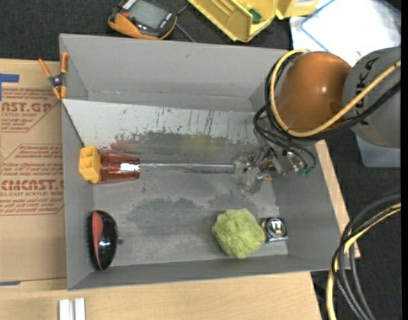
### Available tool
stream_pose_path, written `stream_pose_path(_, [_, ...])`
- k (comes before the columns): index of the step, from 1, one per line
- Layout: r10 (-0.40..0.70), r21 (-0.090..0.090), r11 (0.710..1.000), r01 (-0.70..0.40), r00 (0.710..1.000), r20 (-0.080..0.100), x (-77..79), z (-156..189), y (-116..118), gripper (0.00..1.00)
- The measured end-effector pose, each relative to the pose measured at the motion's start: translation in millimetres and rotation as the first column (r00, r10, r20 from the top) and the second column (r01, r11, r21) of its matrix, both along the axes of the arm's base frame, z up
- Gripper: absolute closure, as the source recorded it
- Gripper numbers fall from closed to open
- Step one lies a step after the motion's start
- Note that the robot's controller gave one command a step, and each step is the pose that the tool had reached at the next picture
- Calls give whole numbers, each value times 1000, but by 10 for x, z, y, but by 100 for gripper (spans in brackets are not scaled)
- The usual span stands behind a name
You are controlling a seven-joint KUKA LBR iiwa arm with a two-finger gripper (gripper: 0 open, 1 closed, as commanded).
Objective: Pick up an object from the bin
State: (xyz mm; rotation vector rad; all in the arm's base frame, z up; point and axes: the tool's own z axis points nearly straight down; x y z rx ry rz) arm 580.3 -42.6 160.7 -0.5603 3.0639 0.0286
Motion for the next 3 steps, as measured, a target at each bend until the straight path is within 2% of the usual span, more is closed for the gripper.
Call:
stream_pose_path(1, [-1, 1, 1000, 1, 1000, -2, -5, -6, -2, 100])
stream_pose_path(2, [111, -1, 994, -111, 994, 2, -33, -380, 27, 100])
stream_pose_path(3, [225, -4, 974, -225, 974, 7, 45, -458, 168, 100])
